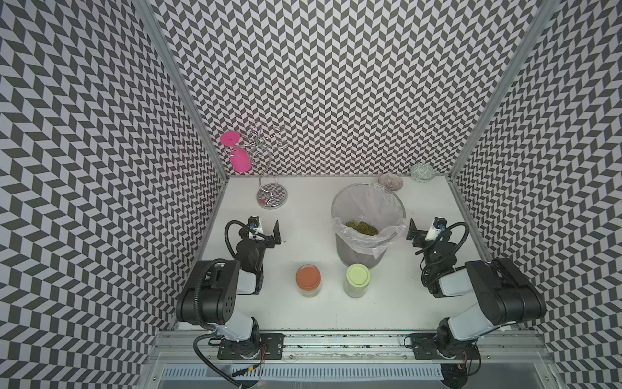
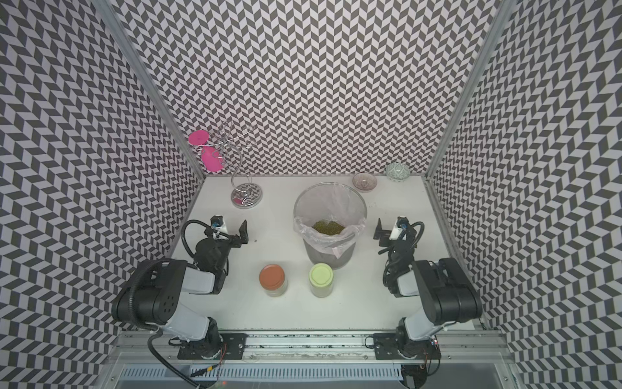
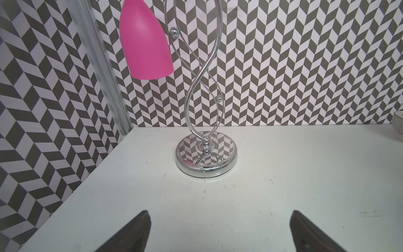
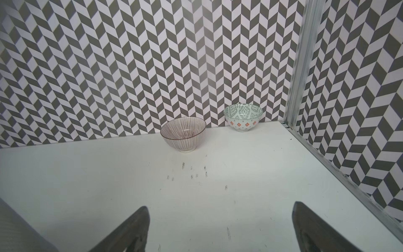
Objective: Empty moldy mung beans from jars
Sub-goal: Move the trash bin to the center of the board.
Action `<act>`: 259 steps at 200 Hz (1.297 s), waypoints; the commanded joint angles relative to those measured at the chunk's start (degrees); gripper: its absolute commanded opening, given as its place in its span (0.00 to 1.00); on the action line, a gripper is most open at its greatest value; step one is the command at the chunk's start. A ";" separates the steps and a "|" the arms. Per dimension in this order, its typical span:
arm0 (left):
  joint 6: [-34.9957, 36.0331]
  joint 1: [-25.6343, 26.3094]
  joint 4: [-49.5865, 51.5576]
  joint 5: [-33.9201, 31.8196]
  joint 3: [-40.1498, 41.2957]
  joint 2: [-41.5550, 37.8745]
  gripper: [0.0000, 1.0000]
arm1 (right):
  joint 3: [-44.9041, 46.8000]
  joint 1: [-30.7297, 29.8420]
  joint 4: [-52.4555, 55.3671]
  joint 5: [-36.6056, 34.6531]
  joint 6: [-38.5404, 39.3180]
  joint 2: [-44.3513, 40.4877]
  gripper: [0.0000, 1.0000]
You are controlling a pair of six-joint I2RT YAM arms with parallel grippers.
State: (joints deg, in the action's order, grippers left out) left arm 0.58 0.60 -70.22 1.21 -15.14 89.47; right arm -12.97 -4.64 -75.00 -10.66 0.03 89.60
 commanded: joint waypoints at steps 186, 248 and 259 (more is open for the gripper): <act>0.15 -0.47 -1.17 -0.34 -0.26 -0.55 1.00 | 2.17 -1.21 -3.98 0.34 2.69 -2.37 0.99; -6.94 6.86 46.56 -16.43 -22.84 -14.30 1.00 | -19.74 -8.77 47.82 -1.83 -2.90 -18.85 0.93; -7.94 8.67 52.04 -15.62 -26.01 -15.55 1.00 | -22.47 -9.19 53.57 1.04 -4.06 -19.95 0.93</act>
State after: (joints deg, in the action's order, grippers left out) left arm -4.67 5.08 -36.56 -11.70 -36.10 77.01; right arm -29.65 -12.82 -43.16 -13.65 -0.25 72.66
